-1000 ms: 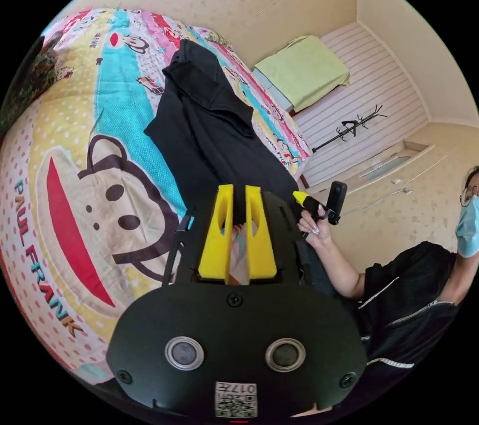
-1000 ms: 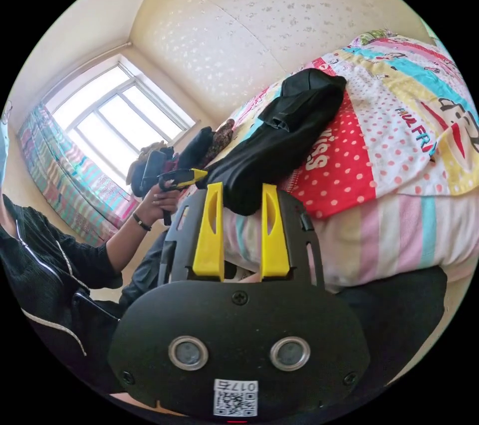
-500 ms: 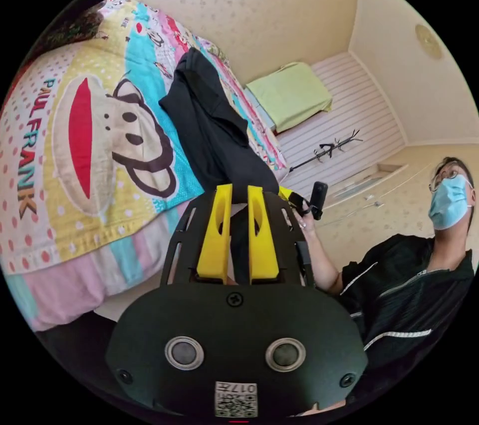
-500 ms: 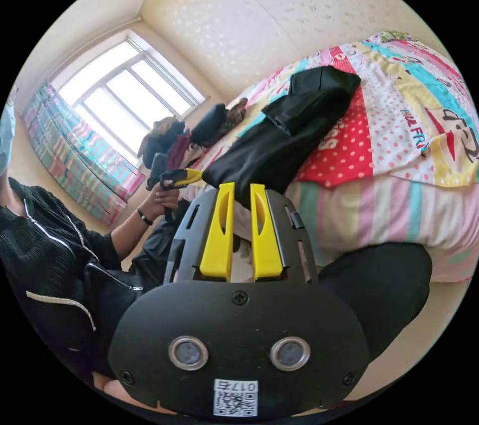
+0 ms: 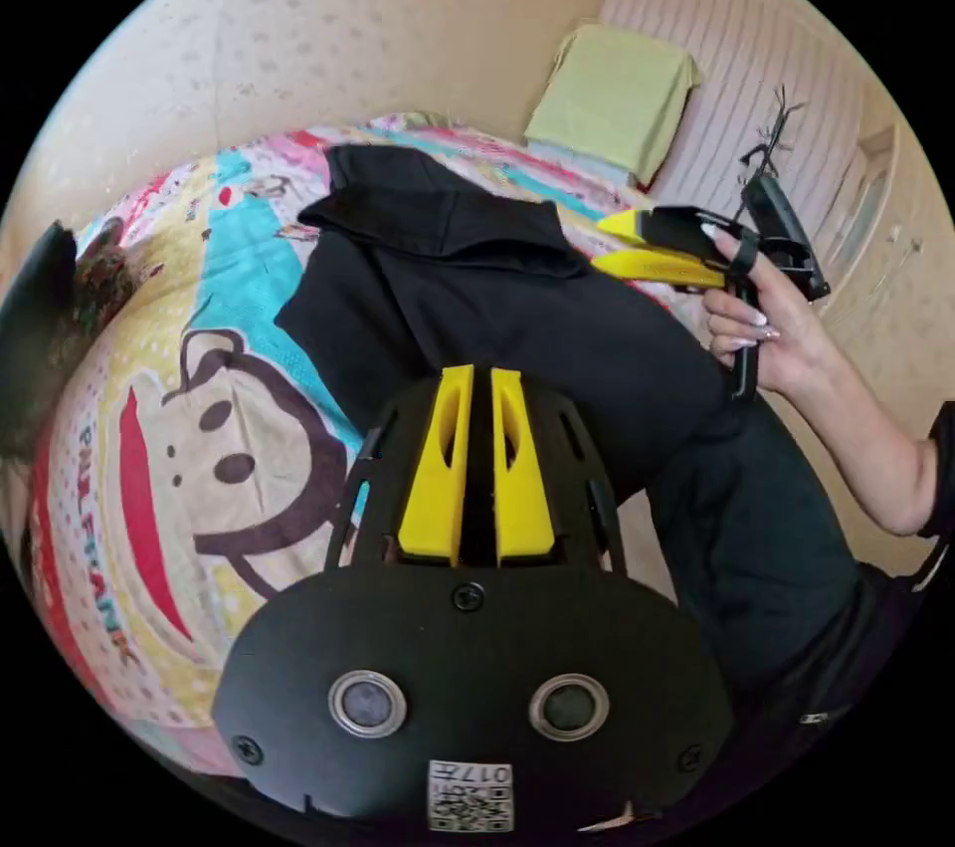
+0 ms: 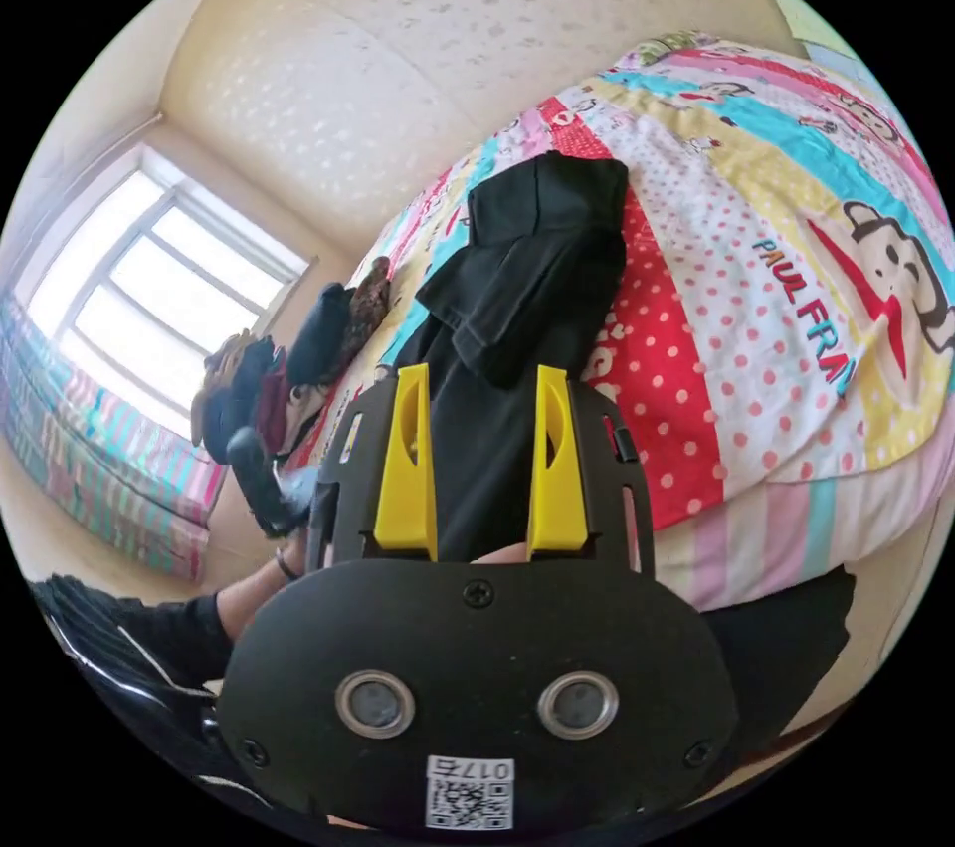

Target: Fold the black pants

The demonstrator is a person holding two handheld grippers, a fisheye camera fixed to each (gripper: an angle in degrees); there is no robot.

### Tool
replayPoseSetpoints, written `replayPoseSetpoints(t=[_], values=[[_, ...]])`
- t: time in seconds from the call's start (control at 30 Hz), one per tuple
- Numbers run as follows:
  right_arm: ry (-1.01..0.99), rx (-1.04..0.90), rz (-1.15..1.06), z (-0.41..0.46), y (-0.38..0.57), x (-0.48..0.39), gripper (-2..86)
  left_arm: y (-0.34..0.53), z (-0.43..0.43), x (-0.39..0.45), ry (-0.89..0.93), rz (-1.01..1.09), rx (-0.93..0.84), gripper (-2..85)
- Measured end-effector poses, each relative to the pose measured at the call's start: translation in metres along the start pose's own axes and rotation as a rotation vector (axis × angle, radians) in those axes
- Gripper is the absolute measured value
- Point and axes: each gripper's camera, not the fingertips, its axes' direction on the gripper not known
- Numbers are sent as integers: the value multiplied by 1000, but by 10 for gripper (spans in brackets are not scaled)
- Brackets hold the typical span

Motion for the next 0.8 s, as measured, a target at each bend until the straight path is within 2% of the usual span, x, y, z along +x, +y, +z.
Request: replayPoseSetpoints(t=[0.17, 0.27, 0.37, 0.5, 0.63, 0.73, 0.8], values=[[27, -23, 17, 14, -23, 5, 123, 13, 3, -31, 173, -134, 10, 41], [102, -164, 33, 32, -52, 7, 93, 19, 5, -34, 182, -129, 22, 39], [151, -332, -60, 43, -90, -3, 60, 24, 6, -40, 199, -141, 26, 38], [131, -247, -186, 11, -169, -31, 45, 31, 9, -51, 251, -169, 35, 34], [15, -108, -164, 0, -251, -20, 44, 36, 10, -57, 268, -176, 40, 30], [-94, -134, -87, 22, -297, 34, 52, 39, 9, -61, 276, -182, 44, 25], [-146, -127, 150, 32, -295, 96, 58, 42, 10, -65, 297, -196, 46, 22]])
